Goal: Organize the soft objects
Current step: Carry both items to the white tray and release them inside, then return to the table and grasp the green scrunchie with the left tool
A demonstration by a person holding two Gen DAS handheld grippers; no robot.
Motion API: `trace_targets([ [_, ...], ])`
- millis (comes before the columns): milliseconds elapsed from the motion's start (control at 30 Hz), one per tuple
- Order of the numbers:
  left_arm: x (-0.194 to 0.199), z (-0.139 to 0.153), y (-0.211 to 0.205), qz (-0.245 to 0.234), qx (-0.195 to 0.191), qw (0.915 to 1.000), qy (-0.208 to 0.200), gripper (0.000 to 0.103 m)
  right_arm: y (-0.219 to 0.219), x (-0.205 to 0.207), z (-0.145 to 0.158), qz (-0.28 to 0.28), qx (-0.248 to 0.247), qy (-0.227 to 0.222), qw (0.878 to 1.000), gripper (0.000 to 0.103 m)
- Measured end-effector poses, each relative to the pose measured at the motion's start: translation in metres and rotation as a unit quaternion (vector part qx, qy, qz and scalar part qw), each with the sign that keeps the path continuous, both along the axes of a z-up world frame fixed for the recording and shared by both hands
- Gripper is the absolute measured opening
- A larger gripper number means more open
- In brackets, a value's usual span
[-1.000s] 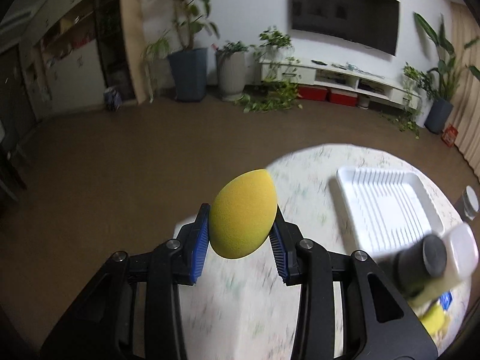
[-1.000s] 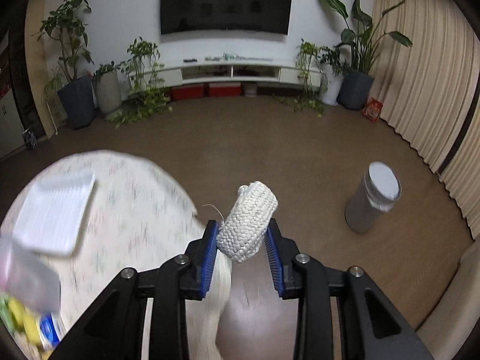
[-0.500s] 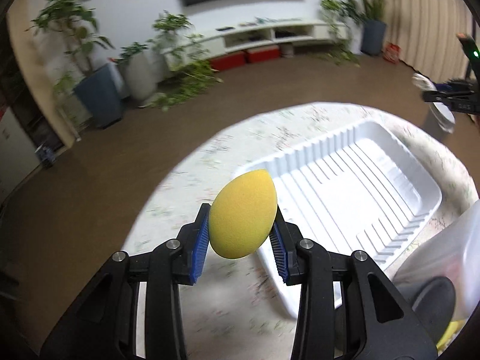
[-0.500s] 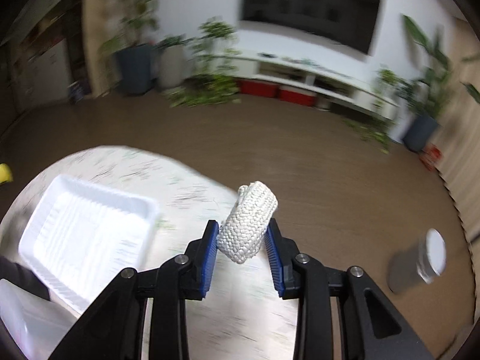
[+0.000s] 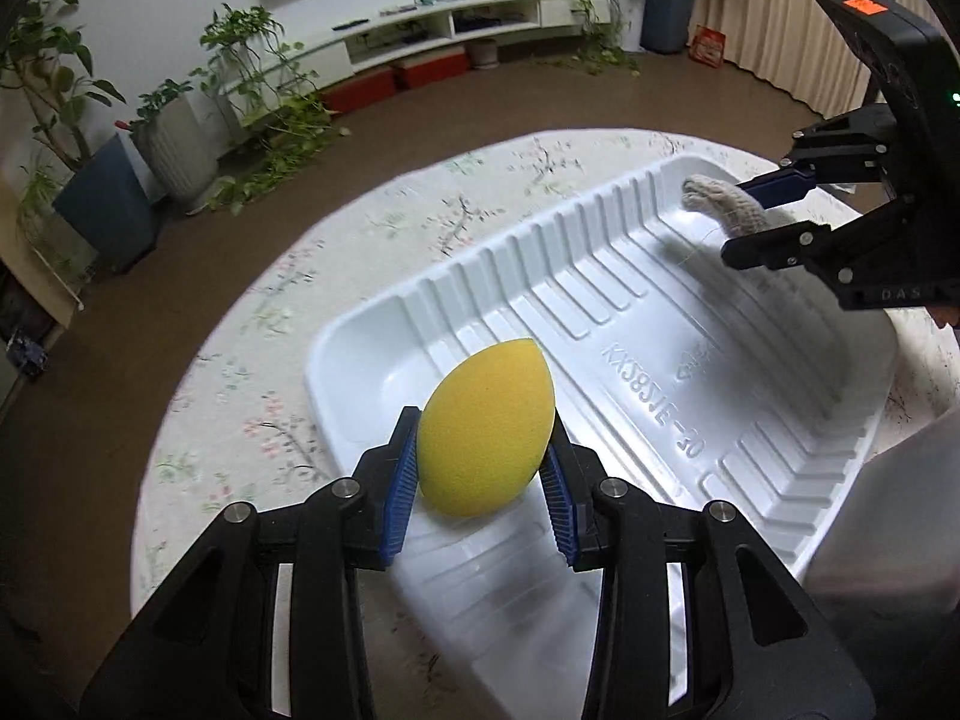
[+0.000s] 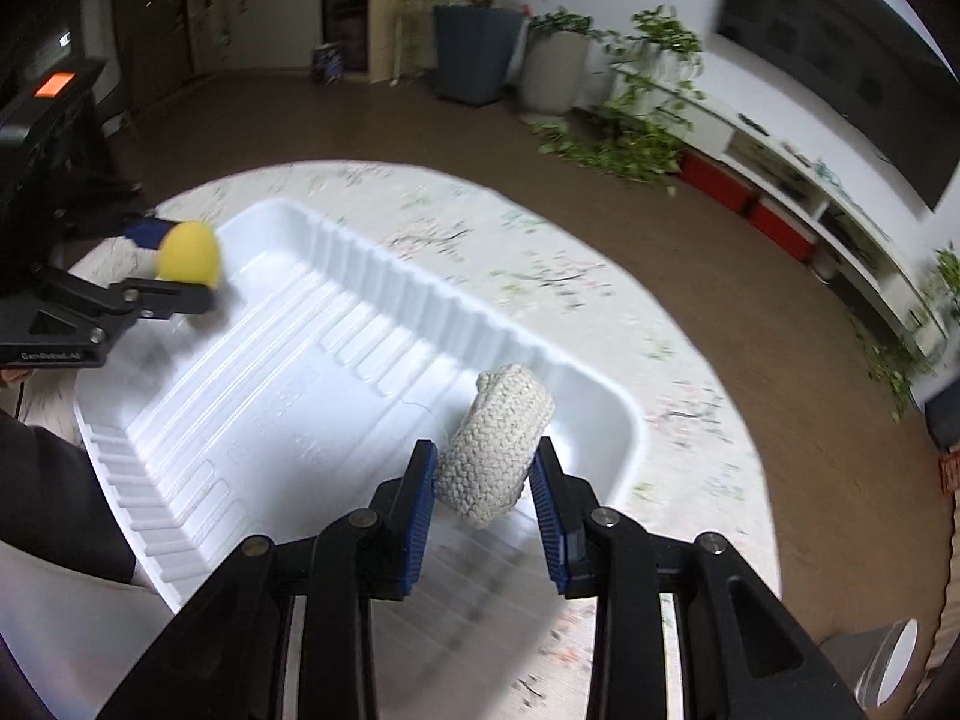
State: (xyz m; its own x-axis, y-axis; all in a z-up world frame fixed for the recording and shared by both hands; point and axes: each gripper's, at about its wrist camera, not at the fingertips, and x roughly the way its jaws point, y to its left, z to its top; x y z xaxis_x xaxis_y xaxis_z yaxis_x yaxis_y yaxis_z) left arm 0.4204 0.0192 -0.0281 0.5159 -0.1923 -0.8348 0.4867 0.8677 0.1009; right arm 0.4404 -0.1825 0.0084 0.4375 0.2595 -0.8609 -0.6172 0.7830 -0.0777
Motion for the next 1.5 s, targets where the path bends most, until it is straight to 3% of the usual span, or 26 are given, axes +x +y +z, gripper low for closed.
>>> trace_targets([
  [167,0.003,-0.012,-0.005,0.0,0.012,0.9998,0.013,0.036,0.006,0.002,-0.014,0.003,-0.012,0.012,1.0,0.034],
  [333,0.004,-0.013,-0.004,0.016,0.0,0.9998,0.014,0.039,0.005,0.001,-0.02,0.002,-0.014,0.015,1.0,0.035],
  [433,0.003,-0.013,-0.004,0.017,-0.006,0.9997,0.018,0.04,0.003,0.001,-0.02,-0.001,-0.016,0.011,1.0,0.039],
  [500,0.005,-0.013,-0.002,0.022,-0.009,0.9994,0.023,0.04,0.002,-0.003,-0.019,-0.006,-0.016,0.009,1.0,0.048],
  [567,0.006,-0.01,0.0,0.028,-0.011,0.9994,0.019,0.04,0.0,-0.004,-0.015,-0.009,-0.014,0.0,1.0,0.052],
  [633,0.003,-0.002,0.004,0.033,-0.024,0.9991,0.01,0.049,-0.002,-0.007,-0.008,-0.009,-0.005,-0.009,1.0,0.052],
  [800,-0.004,0.017,0.012,0.044,-0.051,0.9977,-0.004,0.06,-0.014,-0.012,0.015,-0.022,0.02,-0.03,0.999,0.062],
  [1000,-0.02,0.042,0.031,0.066,-0.054,0.9962,-0.019,0.06,-0.036,-0.018,0.041,-0.051,0.025,-0.049,0.997,0.062],
  [1233,-0.064,0.083,0.09,0.147,-0.071,0.9851,-0.054,0.06,-0.089,-0.04,0.078,-0.107,0.038,-0.07,0.991,0.062],
  [1500,-0.173,0.105,0.145,0.223,-0.098,0.9658,-0.088,0.064,-0.165,-0.114,0.107,-0.183,0.078,-0.077,0.977,0.063],
])
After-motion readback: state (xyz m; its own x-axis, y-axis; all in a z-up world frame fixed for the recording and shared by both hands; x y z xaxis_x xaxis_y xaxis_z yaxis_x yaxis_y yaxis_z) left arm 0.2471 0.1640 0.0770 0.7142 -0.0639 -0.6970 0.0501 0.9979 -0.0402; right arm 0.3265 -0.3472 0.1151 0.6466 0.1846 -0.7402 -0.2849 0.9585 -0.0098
